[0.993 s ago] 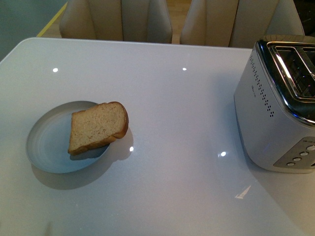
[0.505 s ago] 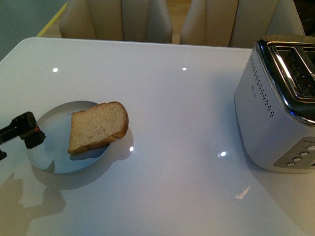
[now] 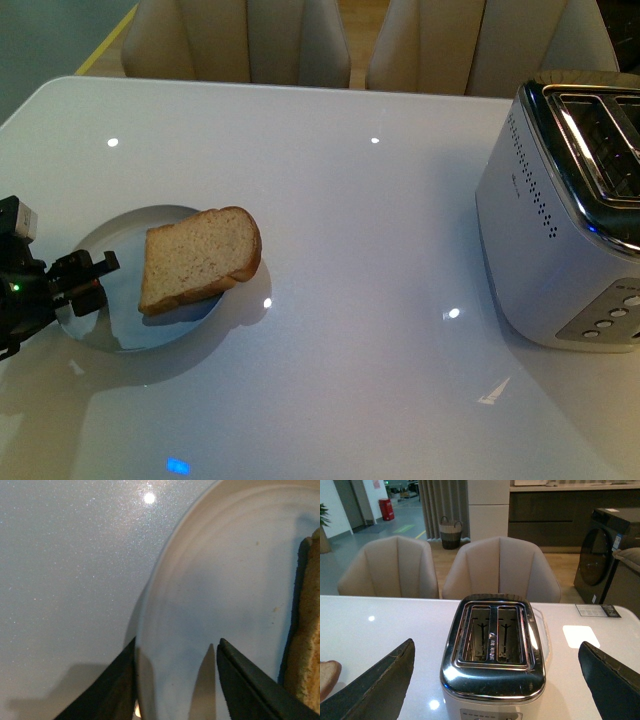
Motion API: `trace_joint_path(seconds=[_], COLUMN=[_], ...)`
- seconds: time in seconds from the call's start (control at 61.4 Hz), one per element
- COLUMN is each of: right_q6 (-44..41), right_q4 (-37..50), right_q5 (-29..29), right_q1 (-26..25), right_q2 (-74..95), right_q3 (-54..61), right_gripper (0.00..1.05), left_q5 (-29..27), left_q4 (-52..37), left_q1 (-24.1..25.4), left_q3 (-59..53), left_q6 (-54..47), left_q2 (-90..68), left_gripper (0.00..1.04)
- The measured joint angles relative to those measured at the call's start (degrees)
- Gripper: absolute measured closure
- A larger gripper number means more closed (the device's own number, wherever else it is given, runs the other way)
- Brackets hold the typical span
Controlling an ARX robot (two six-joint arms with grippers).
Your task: Left arm holds plate, right arm toasts bread
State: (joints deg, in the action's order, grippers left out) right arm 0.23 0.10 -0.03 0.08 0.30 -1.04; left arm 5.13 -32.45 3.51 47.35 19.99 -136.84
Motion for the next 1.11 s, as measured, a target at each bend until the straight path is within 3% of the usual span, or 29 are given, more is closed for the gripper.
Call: trace_joint_path(seconds=[0.228, 0.537, 0.749, 0.928, 1.107], right_q6=[0.0, 0.0, 0.0, 0.0, 0.0], right_q4=[0.0, 0.0, 0.0, 0.0, 0.0], right_q5=[0.0, 0.0, 0.0, 0.0, 0.0], right_q1=[0.0, 0.0, 0.0, 0.0, 0.0], right_q2=[0.0, 0.0, 0.0, 0.0, 0.0], right_q3=[0.0, 0.0, 0.0, 0.0, 0.0], right_gripper=[0.09, 0.09, 0.09, 0.09, 0.09], left_q5=[6.4, 11.5, 14.1, 13.6, 11.1], left_q4=[0.6, 2.2, 9.6, 21.1, 30.4], left_q1=[1.3, 4.2, 4.9, 0.9, -6.1], left_q3=[-2.4, -11.7, -16.9, -16.5, -11.5], left_q6=[5.6, 8.4, 10.9, 14.8, 19.1], left_q2=[1.6, 12.4, 27.7, 41.1, 49.3], left_gripper=[1.02, 1.02, 1.02, 1.02, 1.02])
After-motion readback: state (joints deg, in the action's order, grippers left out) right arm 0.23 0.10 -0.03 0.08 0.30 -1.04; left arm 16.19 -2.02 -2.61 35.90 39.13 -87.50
